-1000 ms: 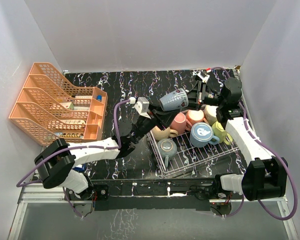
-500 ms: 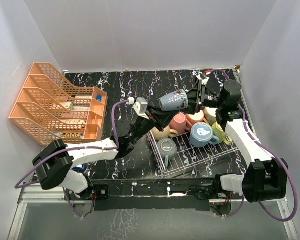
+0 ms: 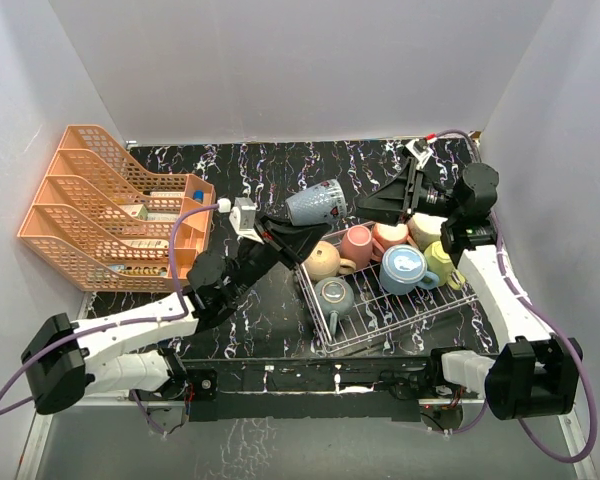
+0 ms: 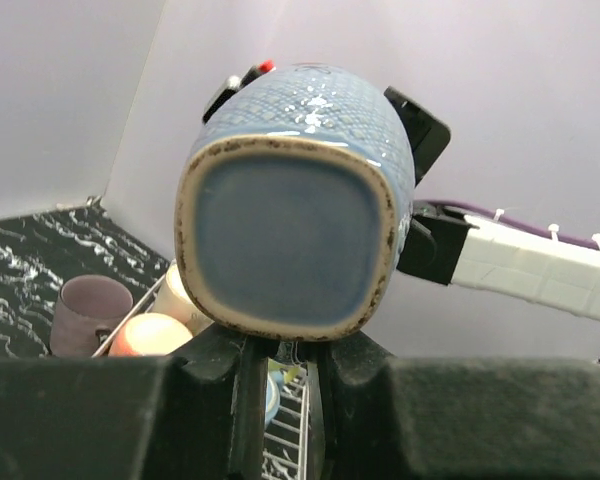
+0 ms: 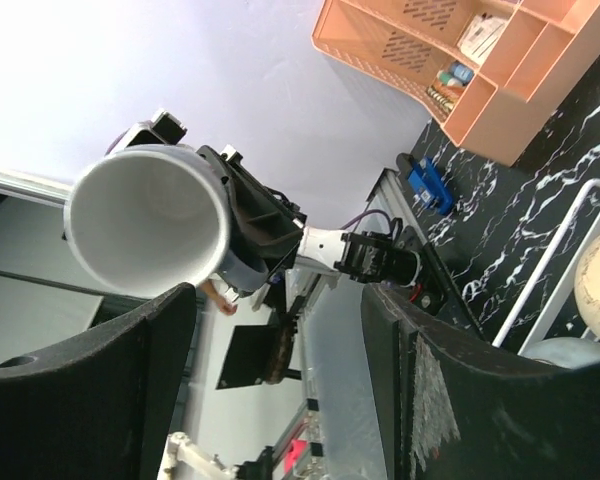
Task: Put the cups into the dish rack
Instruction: Turn the cup upside down in the dish rack.
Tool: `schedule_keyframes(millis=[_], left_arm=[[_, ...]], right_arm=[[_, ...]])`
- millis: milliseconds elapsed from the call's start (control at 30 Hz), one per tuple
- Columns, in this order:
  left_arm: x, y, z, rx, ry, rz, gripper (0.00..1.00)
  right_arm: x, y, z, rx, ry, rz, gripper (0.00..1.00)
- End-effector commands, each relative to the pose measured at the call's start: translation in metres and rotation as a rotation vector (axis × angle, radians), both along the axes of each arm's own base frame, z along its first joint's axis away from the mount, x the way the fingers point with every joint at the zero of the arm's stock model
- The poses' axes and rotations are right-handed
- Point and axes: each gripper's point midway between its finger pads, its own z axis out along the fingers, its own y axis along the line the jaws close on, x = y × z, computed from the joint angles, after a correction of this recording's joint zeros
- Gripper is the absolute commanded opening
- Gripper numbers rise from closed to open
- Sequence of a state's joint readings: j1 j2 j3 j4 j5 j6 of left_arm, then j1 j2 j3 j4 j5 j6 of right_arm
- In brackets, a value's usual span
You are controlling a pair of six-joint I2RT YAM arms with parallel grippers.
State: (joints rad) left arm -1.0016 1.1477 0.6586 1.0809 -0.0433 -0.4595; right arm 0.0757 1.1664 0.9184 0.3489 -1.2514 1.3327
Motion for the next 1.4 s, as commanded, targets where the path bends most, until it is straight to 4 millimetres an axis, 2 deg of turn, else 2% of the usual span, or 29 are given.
schedule_keyframes(millis=[0, 167, 200, 300, 467, 567, 667, 800, 933, 1067, 1100, 1133, 1167, 1367], left_arm=[[-0.011, 0.012, 0.005, 0.018, 0.055, -0.026, 0.00], [-0.027, 0.018, -0.014, 0.122, 0.152, -0.087, 0.00], [-0.030, 0.018, -0.018, 0.142, 0.171, -0.100, 0.00], [-0.039, 0.018, -0.030, 0.216, 0.236, -0.140, 0.00], [-0.048, 0.012, -0.044, 0.313, 0.348, -0.193, 0.00], [-0.054, 0.004, -0.054, 0.372, 0.402, -0.225, 0.00], [-0.063, -0.005, -0.066, 0.440, 0.434, -0.238, 0.00], [-0.067, -0.012, -0.079, 0.528, 0.477, -0.166, 0.00], [-0.069, -0.023, -0.097, 0.651, 0.566, -0.105, 0.00], [-0.074, -0.035, -0.111, 0.775, 0.606, -0.028, 0.00], [-0.074, -0.038, -0.112, 0.800, 0.610, -0.005, 0.00], [-0.077, -0.043, -0.104, 0.806, 0.603, 0.001, 0.00], [-0.077, -0.049, -0.112, 0.845, 0.609, 0.022, 0.00], [-0.066, -0.069, -0.127, 0.921, 0.660, 0.132, 0.00]], right_arm=[[-0.007, -0.010, 0.027, -0.052, -0.310, -0.032, 0.69], [-0.004, -0.027, 0.029, -0.203, -0.649, -0.105, 0.70], [0.002, -0.034, 0.026, -0.261, -0.743, -0.139, 0.70], [0.014, -0.051, 0.018, -0.411, -0.870, -0.236, 0.70], [0.047, -0.092, -0.002, -0.656, -0.885, -0.463, 0.71], [0.066, -0.119, -0.017, -0.752, -0.861, -0.592, 0.72], [0.076, -0.137, -0.032, -0.809, -0.848, -0.674, 0.73], [0.079, -0.147, -0.048, -0.815, -0.847, -0.698, 0.73], [0.082, -0.154, -0.052, -0.816, -0.876, -0.733, 0.73], [0.080, -0.153, -0.058, -0.778, -0.896, -0.718, 0.74], [0.079, -0.153, -0.058, -0.773, -0.901, -0.715, 0.74], [0.079, -0.153, -0.059, -0.772, -0.906, -0.714, 0.74], [0.078, -0.153, -0.059, -0.773, -0.906, -0.717, 0.74], [0.073, -0.155, -0.060, -0.774, -0.913, -0.742, 0.75]])
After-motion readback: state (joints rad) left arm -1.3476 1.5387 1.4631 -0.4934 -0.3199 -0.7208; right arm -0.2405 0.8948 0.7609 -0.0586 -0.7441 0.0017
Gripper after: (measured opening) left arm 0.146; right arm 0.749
